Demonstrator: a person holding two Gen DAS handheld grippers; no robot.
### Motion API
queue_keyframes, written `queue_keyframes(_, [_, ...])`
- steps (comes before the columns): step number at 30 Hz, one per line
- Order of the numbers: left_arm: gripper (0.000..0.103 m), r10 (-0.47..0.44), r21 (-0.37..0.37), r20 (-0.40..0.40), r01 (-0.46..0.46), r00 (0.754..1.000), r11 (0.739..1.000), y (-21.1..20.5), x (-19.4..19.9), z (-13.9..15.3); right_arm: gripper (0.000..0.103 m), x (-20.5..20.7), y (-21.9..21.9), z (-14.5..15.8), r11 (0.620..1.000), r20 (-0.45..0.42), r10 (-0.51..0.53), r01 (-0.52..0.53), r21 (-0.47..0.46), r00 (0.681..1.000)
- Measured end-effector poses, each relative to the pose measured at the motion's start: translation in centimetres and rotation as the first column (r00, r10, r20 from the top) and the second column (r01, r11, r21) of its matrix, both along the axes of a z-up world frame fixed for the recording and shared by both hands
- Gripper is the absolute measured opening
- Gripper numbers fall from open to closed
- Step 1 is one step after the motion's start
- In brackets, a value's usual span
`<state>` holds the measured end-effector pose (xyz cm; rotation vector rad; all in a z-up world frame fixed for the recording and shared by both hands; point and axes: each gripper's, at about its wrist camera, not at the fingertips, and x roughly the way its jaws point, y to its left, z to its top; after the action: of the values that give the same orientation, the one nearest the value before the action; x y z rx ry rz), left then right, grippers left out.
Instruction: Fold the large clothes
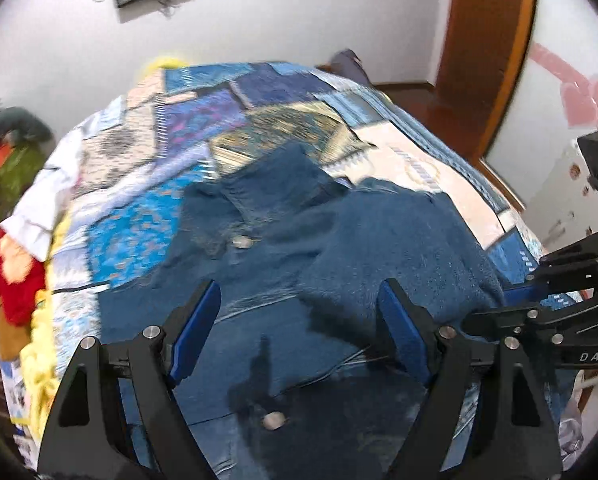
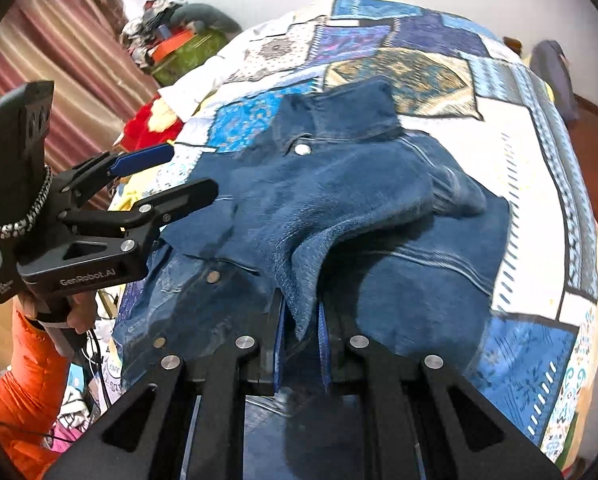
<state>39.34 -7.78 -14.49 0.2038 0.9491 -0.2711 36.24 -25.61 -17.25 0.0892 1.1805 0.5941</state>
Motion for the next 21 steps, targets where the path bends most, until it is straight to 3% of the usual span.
queue_keyframes(6, [0.087,-0.016,0.094,-0.099,0.026,0.995,0.995,-1.8,1.1,-5.7,0.010,0.3,-1.9,-2.9,0.999,-0.056,-0.037,0.038,0.017,0.998])
queue_keyframes(9, [0.096,0.011,0.089,-0.091,-0.003,0.996,0.996,-0.8,1.3,-6.7,0.010,0.0,-2.5,-2.8,1.000,-0.036,-0.030,0.030,0.009,0.999])
queue_keyframes(11, [0.096,0.028,0.105,-0.100,-0.018,0.995,0.994,0.1,1.6,-7.3,0.010,-0.4,-3.0,-2.2,1.000,-0.008,-0.025,0.025,-0.004,1.000])
queue_keyframes(14, [0.096,0.082,0.234,-0.096,-0.058,0.992,0.971,0.8,1.9,-8.3,0.010,-0.8,-4.0,-1.3,0.990,0.072,-0.066,0.075,-0.118,0.995])
queue_keyframes(17, [0.095,0.095,0.217,-0.102,-0.071,0.990,0.974,2.1,1.5,-7.7,0.010,-1.0,-5.8,-0.8,0.976,0.122,-0.096,0.118,-0.181,0.988])
queue_keyframes(21, [0.094,0.085,0.220,-0.022,-0.078,0.996,0.972,2.3,0.9,-4.4,0.010,-0.6,-7.8,-0.6,0.961,0.153,-0.158,0.187,-0.204,0.976])
